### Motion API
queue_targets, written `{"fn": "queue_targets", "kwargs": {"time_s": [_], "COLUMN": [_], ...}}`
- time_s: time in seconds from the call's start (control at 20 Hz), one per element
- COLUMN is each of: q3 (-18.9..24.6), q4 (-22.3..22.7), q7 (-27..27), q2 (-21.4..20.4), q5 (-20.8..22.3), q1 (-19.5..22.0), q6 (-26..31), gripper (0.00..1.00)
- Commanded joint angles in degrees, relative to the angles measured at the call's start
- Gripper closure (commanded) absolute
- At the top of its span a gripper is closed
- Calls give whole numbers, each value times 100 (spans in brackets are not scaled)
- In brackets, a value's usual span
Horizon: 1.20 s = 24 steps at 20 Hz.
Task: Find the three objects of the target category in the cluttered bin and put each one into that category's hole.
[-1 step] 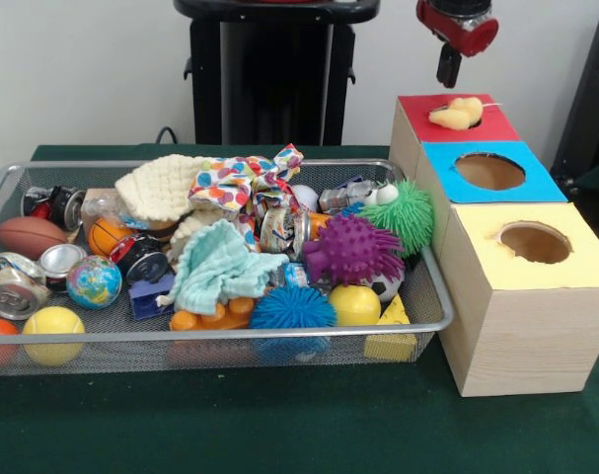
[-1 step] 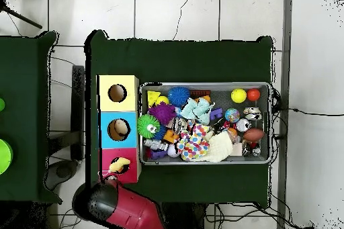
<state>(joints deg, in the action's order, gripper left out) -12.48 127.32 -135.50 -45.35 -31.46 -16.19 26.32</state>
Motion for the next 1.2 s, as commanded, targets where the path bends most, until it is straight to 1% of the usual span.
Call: {"fn": "queue_targets", "kwargs": {"time_s": [0.05, 0.25, 0.45, 0.55, 0.65, 0.75, 0.85, 0.95, 1.1, 1.15, 1.2], "q3": [123, 121, 48, 81, 213, 514, 746, 996, 1279, 1354, 1245], "q4": [-905, -1027, -1243, -1253, -1170, -945, -757, -574, -421, -392, -432], "q7": [-1467, -1545, -1677, -1694, -1624, -1472, -1352, -1231, -1202, -1208, -1199], "q2": [397, 498, 567, 635, 743, 807, 866, 900, 1008, 1026, 989], "q5": [-242, -316, -340, -417, -546, -715, -762, -727, -516, -463, -464], "q1": [-39, -80, -118, -105, -62, 96, 239, 436, 694, 761, 690], "q6": [85, 63, 279, 174, -177, -670, -1126, -1545, -2095, -2191, -2019], "gripper": [100, 100, 100, 100, 100, 100, 100, 100, 100, 100, 100]}}
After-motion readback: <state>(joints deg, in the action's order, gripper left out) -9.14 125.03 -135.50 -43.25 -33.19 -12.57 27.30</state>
